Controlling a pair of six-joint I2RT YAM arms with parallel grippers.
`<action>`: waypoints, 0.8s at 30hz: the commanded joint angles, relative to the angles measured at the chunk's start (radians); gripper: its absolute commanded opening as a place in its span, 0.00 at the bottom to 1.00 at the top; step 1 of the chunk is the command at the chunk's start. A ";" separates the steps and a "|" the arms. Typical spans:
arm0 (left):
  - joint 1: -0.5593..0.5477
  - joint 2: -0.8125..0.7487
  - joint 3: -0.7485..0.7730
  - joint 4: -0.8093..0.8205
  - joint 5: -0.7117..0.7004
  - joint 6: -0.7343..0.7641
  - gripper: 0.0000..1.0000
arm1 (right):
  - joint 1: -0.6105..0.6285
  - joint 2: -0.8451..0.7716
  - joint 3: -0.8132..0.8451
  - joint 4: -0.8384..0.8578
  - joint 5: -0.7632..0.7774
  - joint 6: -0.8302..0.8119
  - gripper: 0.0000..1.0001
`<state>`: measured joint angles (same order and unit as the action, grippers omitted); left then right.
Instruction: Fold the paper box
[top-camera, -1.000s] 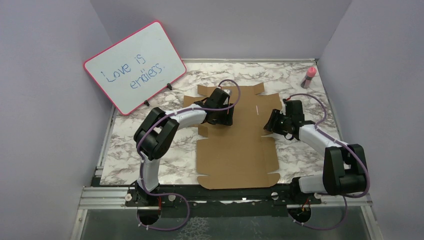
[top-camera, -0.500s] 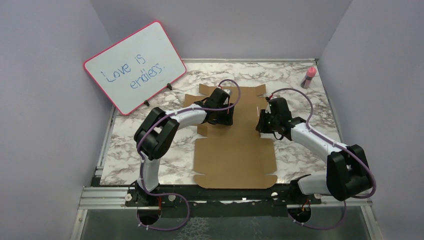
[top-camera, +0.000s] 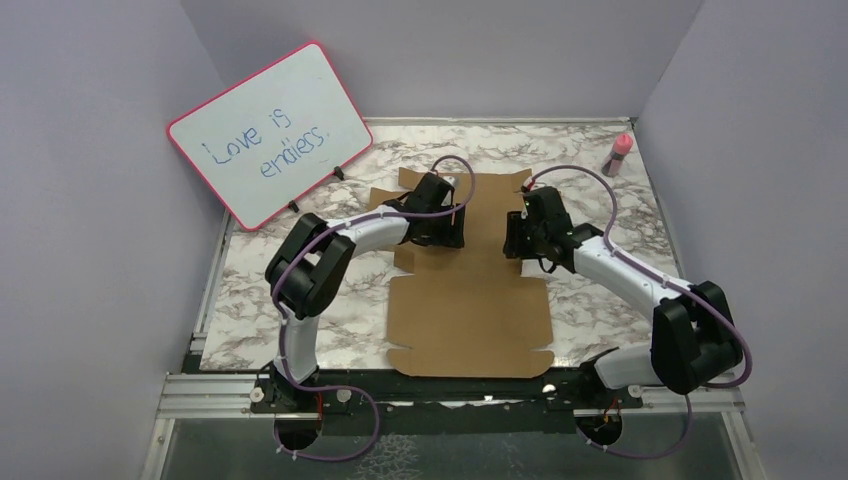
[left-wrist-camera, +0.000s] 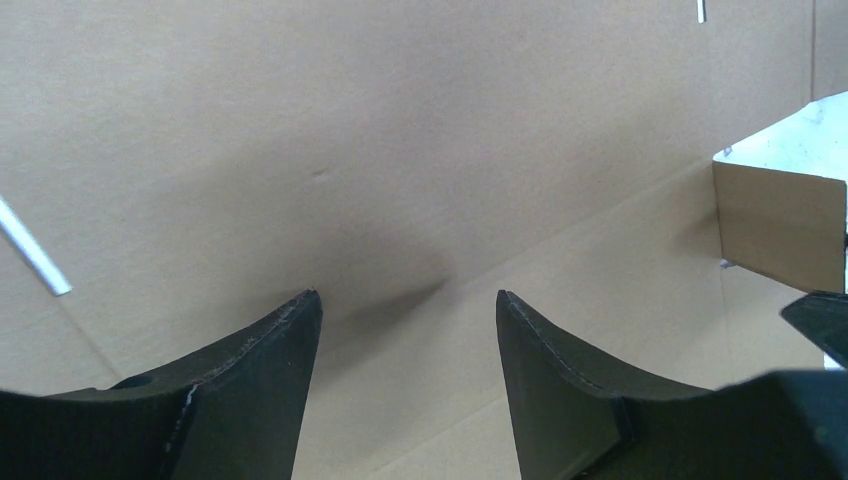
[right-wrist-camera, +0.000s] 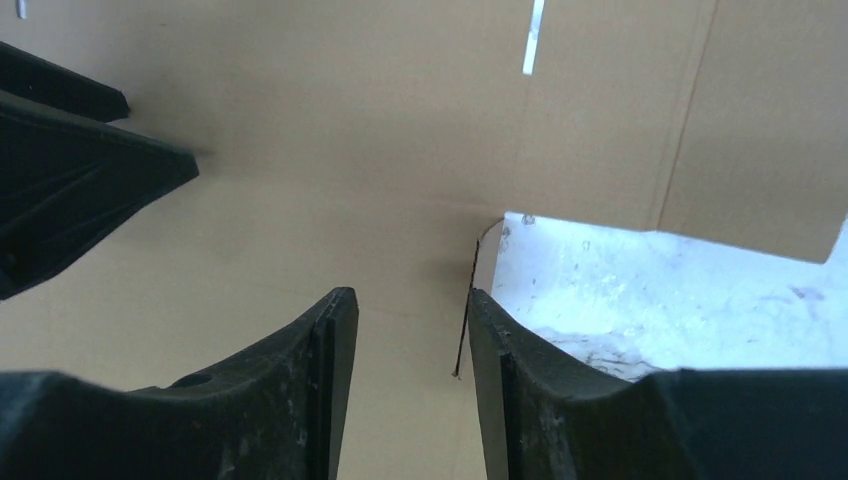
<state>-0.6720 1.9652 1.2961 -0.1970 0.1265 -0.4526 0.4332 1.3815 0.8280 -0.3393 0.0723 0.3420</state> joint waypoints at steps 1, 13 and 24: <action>0.063 -0.087 -0.010 -0.012 0.060 -0.006 0.67 | 0.006 -0.028 0.052 0.018 0.055 -0.031 0.52; 0.353 -0.253 -0.052 -0.113 0.108 0.043 0.73 | 0.006 0.118 0.191 0.145 -0.202 -0.130 0.70; 0.513 -0.169 -0.026 -0.184 0.190 0.084 0.75 | 0.008 0.305 0.250 0.324 -0.379 -0.075 0.74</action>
<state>-0.1787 1.7393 1.2598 -0.3405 0.2352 -0.3985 0.4332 1.6428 1.0492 -0.1314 -0.2050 0.2413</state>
